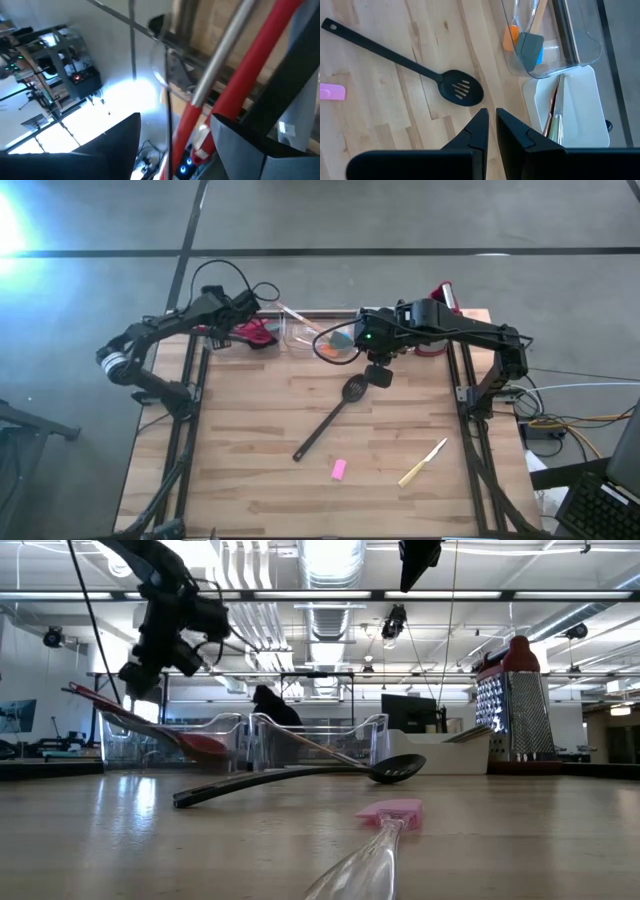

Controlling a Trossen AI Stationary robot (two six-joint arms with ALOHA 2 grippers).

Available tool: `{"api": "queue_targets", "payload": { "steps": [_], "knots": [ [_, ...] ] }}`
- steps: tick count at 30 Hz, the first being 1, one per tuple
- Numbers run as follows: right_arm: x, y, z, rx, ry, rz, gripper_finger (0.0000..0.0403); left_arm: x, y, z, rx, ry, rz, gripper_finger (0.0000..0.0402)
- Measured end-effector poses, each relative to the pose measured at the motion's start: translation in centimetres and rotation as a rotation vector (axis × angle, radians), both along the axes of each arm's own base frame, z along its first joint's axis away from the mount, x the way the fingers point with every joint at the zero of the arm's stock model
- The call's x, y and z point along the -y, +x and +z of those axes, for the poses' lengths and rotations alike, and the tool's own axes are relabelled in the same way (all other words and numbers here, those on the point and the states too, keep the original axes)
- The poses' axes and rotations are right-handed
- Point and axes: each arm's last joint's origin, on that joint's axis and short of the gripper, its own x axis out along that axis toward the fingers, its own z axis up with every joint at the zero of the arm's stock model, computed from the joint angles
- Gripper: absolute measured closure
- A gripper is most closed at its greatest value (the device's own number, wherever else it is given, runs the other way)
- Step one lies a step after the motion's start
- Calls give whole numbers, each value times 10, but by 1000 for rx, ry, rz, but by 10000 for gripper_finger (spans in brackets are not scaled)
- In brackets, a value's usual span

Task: Pick & Place Kitchen Items
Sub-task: Put the pink spatula into the right transparent bin

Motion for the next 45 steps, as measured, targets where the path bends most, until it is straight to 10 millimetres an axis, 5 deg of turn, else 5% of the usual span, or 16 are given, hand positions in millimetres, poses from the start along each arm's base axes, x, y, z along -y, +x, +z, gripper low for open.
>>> {"api": "queue_targets", "payload": {
  "steps": [9, 20, 25, 32, 38, 45],
  "knots": [
    [0, 0, 0, 1, 0, 0, 374, 26, -7, 49, 284, 138, 4, 156],
    [0, 0, 0, 1, 1, 2, 374, 88, 5, 75, 950, -133, 6, 156],
    [0, 0, 0, -3, -5, 18, 374, 132, 29, 72, 1057, -342, -44, 156],
    [-6, 3, 0, 25, 62, 68, 374, 209, 58, 59, 1006, -407, -303, 156],
    [-46, 20, -6, 148, 270, 334, 374, 237, 49, 55, 982, -260, -333, 156],
    [-118, 25, -49, 95, 224, 689, 375, 239, 33, 65, 1033, -281, -321, 156]
  ]
}}
